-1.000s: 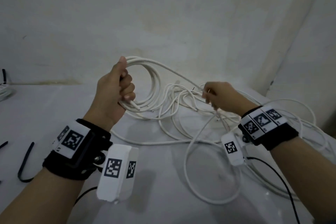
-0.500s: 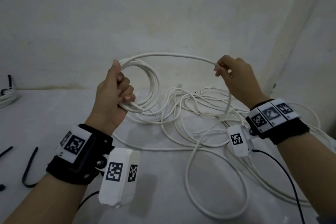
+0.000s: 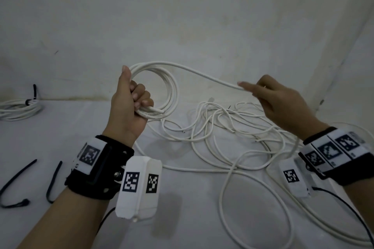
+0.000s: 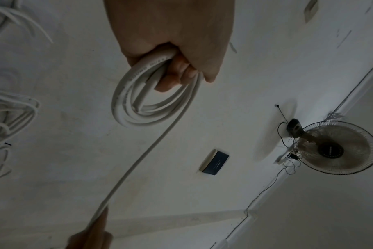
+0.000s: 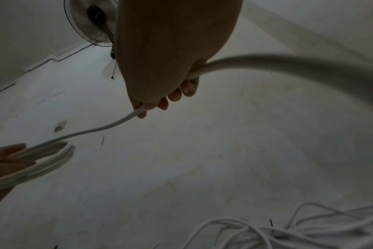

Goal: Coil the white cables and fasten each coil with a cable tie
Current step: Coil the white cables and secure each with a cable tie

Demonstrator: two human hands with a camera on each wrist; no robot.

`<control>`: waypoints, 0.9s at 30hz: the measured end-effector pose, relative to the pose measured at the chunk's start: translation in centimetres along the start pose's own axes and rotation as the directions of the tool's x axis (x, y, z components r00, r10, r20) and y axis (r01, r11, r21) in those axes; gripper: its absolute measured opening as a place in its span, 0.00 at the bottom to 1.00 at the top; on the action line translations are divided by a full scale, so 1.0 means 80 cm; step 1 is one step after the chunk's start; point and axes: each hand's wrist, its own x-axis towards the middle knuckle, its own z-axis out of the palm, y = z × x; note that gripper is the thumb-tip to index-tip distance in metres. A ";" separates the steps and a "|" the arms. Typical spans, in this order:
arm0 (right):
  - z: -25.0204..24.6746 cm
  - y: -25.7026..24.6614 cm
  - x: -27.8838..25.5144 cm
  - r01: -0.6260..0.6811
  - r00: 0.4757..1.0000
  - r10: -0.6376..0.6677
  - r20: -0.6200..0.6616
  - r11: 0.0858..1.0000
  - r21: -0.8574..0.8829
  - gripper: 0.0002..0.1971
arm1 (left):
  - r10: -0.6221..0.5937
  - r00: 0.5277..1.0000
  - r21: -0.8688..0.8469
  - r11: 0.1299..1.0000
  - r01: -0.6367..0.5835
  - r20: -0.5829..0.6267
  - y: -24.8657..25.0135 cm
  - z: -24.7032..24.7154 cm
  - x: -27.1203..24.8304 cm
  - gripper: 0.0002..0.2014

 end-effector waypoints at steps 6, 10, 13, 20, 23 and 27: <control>0.014 -0.015 -0.016 -0.271 0.961 0.237 0.143 0.910 0.313 0.12 | 0.016 0.999 -0.066 0.998 -0.018 -0.040 -0.002 -0.004 0.003 0.22; 0.017 -0.021 -0.015 -0.366 0.931 0.330 0.158 0.827 0.427 0.11 | 0.028 0.999 -0.069 0.997 -0.031 -0.043 -0.002 -0.006 0.006 0.22; 0.016 -0.027 -0.015 -0.156 0.986 0.166 -0.006 0.938 0.310 0.09 | 0.044 0.998 -0.069 0.997 -0.047 -0.044 -0.001 -0.008 0.008 0.23; 0.007 -0.074 -0.004 0.383 0.921 -0.388 -0.030 0.918 -0.105 0.15 | 0.085 0.996 -0.011 0.996 -0.086 -0.038 -0.003 -0.009 0.008 0.22; 0.008 -0.095 0.005 0.462 0.885 -0.465 -0.012 0.881 -0.101 0.10 | 0.093 0.996 0.063 0.994 -0.093 -0.001 -0.009 -0.003 0.003 0.22; -0.002 -0.124 0.025 0.465 0.880 -0.467 -0.081 0.884 -0.045 0.11 | 0.079 0.993 0.153 0.984 -0.093 0.092 -0.022 0.010 -0.010 0.21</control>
